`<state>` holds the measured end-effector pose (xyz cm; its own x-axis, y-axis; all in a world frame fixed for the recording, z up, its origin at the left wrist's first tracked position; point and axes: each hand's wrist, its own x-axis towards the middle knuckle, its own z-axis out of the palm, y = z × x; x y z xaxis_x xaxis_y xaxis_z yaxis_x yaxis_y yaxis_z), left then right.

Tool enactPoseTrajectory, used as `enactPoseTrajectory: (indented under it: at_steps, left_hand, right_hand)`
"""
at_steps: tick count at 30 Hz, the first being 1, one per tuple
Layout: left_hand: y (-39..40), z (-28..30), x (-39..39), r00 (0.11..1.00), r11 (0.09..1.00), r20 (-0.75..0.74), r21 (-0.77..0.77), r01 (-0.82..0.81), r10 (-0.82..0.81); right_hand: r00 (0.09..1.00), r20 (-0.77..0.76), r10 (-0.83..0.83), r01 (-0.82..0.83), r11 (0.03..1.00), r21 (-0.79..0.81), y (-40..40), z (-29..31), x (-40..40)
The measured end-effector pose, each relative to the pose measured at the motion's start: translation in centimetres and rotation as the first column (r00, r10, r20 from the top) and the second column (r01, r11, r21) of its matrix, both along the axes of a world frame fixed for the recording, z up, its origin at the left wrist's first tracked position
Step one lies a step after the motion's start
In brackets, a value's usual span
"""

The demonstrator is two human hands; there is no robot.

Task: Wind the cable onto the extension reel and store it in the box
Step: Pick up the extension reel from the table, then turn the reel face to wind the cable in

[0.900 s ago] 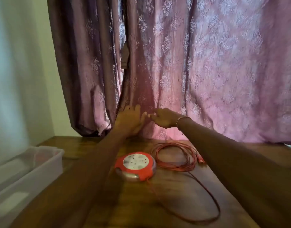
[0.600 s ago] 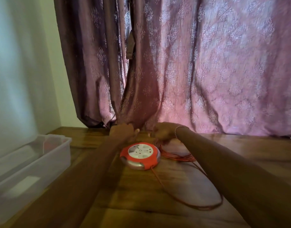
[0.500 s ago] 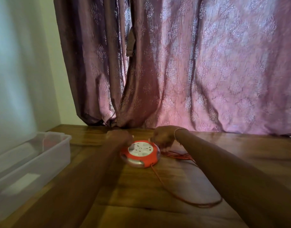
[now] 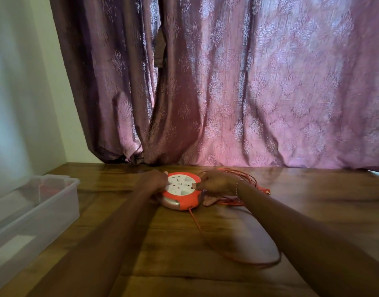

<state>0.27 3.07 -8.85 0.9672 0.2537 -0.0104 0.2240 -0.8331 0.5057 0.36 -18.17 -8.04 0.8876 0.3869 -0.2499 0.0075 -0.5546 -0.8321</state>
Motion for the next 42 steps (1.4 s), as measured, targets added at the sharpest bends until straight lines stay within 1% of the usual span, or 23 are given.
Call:
enactPoseTrajectory:
  at_steps: [1,2,4,6,9,11,14,18,25,28,31,33,36,40,42]
  left_hand:
    - [-0.2,0.0,0.4,0.997,1.000,0.072,-0.015,-0.018,0.019]
    - [-0.4,0.1,0.7,0.990,0.997,0.134,-0.062,-0.041,0.049]
    - [-1.0,0.4,1.4,0.968,0.990,0.242,-0.139,-0.037,0.071]
    - [-1.6,0.9,1.9,0.935,0.978,0.348,-0.208,0.012,0.063]
    - [-2.5,1.7,2.4,0.856,0.945,0.513,-0.305,0.117,0.059]
    - [-3.1,2.2,2.8,0.804,0.924,0.591,-0.337,0.179,0.060]
    - [-3.8,3.0,3.1,0.752,0.907,0.654,-0.358,0.220,0.076]
    - [-4.9,3.6,3.7,0.716,0.904,0.692,-0.359,0.233,0.091]
    - [-6.0,4.5,3.9,0.667,0.895,0.735,-0.373,0.245,0.123]
    - [-6.4,5.2,4.1,0.639,0.878,0.761,-0.374,0.298,0.108]
    - [-6.7,6.1,4.4,0.615,0.856,0.780,-0.391,0.339,0.113]
    - [-6.8,6.6,4.4,0.593,0.837,0.796,-0.403,0.369,0.122]
    - [-7.0,7.0,4.3,0.571,0.826,0.811,-0.406,0.391,0.128]
    - [-7.2,7.2,4.6,0.570,0.828,0.810,-0.408,0.383,0.135]
    - [-7.1,7.2,4.8,0.572,0.815,0.808,-0.423,0.397,0.140]
  right_hand:
    - [1.000,0.010,-0.020,0.020,0.999,0.044,-0.3,-0.1,0.1]
    - [0.999,0.028,-0.040,0.038,0.996,0.076,-0.6,-0.1,0.2]
    - [0.993,0.085,-0.085,0.075,0.991,0.114,-1.3,0.0,0.4]
    - [0.981,0.123,-0.151,0.129,0.977,0.171,-2.1,0.4,0.5]
    - [0.961,0.105,-0.254,0.207,0.921,0.331,-3.2,1.2,0.2]
    - [0.956,0.084,-0.280,0.218,0.876,0.430,-4.0,1.9,-0.2]
    - [0.956,0.075,-0.284,0.215,0.852,0.477,-4.9,2.8,-0.6]
    - [0.949,0.085,-0.303,0.225,0.843,0.488,-5.7,3.4,-0.5]
    - [0.952,0.118,-0.281,0.184,0.839,0.512,-6.8,4.4,-0.4]
    - [0.959,0.102,-0.265,0.162,0.807,0.568,-6.7,4.9,-0.6]
    - [0.949,0.093,-0.301,0.185,0.772,0.608,-6.8,5.6,-0.9]
    - [0.952,0.085,-0.293,0.180,0.763,0.621,-6.9,6.2,-0.8]
    - [0.962,0.103,-0.254,0.144,0.789,0.598,-7.3,7.0,-0.6]
    - [0.949,0.156,-0.274,0.152,0.832,0.534,-7.7,7.4,0.2]
    - [0.941,0.195,-0.277,0.148,0.854,0.498,-7.8,7.4,0.6]
